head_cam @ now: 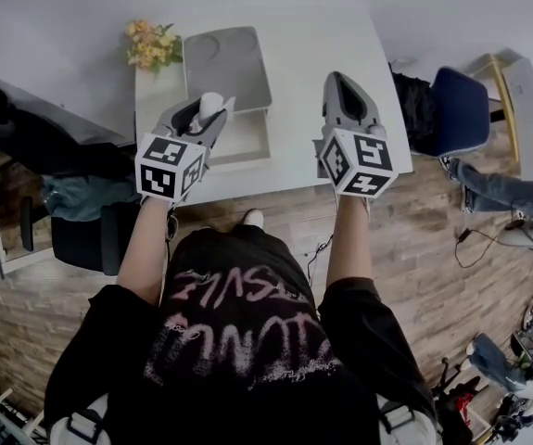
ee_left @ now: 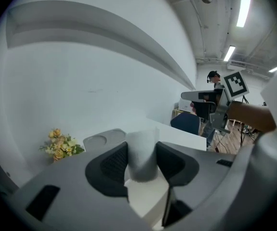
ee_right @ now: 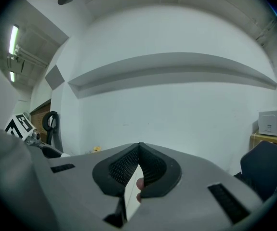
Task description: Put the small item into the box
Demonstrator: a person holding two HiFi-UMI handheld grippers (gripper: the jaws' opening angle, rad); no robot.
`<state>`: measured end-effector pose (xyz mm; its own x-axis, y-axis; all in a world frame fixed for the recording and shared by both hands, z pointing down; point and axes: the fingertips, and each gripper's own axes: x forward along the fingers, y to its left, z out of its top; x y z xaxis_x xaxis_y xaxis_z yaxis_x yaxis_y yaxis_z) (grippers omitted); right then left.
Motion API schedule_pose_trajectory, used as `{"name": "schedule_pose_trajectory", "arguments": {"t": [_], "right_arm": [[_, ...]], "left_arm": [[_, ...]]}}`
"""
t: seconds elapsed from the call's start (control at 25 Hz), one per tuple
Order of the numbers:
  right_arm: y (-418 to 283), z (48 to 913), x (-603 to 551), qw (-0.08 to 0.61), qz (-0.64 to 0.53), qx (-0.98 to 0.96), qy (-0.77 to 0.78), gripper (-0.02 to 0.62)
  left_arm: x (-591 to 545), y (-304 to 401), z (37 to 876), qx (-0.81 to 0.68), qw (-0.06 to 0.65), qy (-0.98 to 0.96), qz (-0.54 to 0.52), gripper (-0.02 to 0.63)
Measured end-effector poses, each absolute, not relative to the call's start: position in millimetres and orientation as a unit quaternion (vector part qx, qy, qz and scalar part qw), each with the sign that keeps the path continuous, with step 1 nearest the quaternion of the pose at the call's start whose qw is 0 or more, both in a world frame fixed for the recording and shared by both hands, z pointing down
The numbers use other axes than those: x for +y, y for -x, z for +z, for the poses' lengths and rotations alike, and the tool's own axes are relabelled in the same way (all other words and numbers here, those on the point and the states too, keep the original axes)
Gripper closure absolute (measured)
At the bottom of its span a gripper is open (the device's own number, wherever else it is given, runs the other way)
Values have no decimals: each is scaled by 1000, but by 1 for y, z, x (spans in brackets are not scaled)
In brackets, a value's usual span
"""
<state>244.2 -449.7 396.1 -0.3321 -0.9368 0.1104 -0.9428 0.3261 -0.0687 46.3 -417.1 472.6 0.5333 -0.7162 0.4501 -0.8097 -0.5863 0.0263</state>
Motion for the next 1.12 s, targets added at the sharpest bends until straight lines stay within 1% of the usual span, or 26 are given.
{"name": "schedule_pose_trajectory", "arguments": {"t": [0.8,1.12], "right_arm": [[-246,422,-454,37,78,-818,-568,584],[-252,426,-454,34,85,-817,-570,584]], "left_arm": [[-397,-50,589,-377,212,-832,347,422],[-393,-46,610,-361,217,-817,394,420]]}}
